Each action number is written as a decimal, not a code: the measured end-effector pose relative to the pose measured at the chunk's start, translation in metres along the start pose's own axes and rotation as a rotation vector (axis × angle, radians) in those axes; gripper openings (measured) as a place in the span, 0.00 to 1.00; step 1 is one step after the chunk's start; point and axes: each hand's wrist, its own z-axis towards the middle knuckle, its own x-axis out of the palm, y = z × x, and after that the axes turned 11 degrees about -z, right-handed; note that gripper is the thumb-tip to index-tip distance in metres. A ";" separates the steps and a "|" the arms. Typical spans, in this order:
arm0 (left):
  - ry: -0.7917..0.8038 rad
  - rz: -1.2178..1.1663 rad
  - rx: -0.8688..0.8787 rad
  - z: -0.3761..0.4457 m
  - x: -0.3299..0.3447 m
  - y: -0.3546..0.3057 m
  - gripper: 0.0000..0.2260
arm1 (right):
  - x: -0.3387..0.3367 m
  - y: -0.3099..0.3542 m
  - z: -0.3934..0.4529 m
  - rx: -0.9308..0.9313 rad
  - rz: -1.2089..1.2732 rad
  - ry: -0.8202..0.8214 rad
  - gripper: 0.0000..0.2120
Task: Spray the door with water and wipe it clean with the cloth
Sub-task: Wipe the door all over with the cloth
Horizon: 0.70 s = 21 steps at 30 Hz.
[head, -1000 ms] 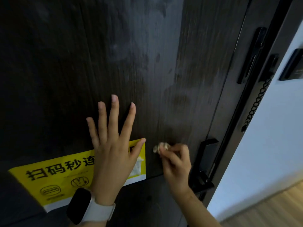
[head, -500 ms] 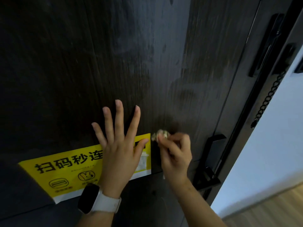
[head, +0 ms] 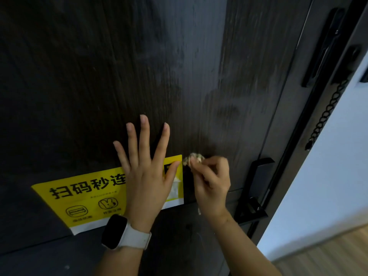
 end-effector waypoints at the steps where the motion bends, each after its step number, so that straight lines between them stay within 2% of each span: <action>1: -0.003 -0.003 -0.013 -0.003 0.000 -0.003 0.36 | -0.003 -0.008 -0.019 0.011 -0.022 0.048 0.17; 4: 0.007 -0.003 -0.027 -0.020 0.007 -0.014 0.36 | -0.020 -0.027 -0.068 0.170 -0.095 0.242 0.18; 6: 0.039 -0.019 -0.029 -0.032 0.015 -0.018 0.38 | -0.034 -0.031 -0.076 0.339 -0.067 0.263 0.14; 10: 0.078 0.000 -0.040 -0.040 0.031 -0.014 0.42 | -0.060 -0.048 -0.048 0.586 -0.045 0.005 0.07; 13: 0.053 0.002 -0.011 -0.039 0.040 -0.006 0.41 | -0.064 -0.067 -0.041 0.728 -0.073 -0.055 0.04; 16: 0.052 -0.012 -0.003 -0.039 0.042 -0.002 0.40 | -0.052 -0.071 -0.055 0.774 -0.130 -0.067 0.03; 19: 0.058 0.000 0.000 -0.040 0.043 -0.002 0.42 | -0.031 -0.053 -0.075 0.776 -0.101 -0.041 0.13; 21: 0.055 0.002 0.002 -0.040 0.044 -0.002 0.44 | -0.017 -0.030 -0.089 0.734 -0.078 0.037 0.16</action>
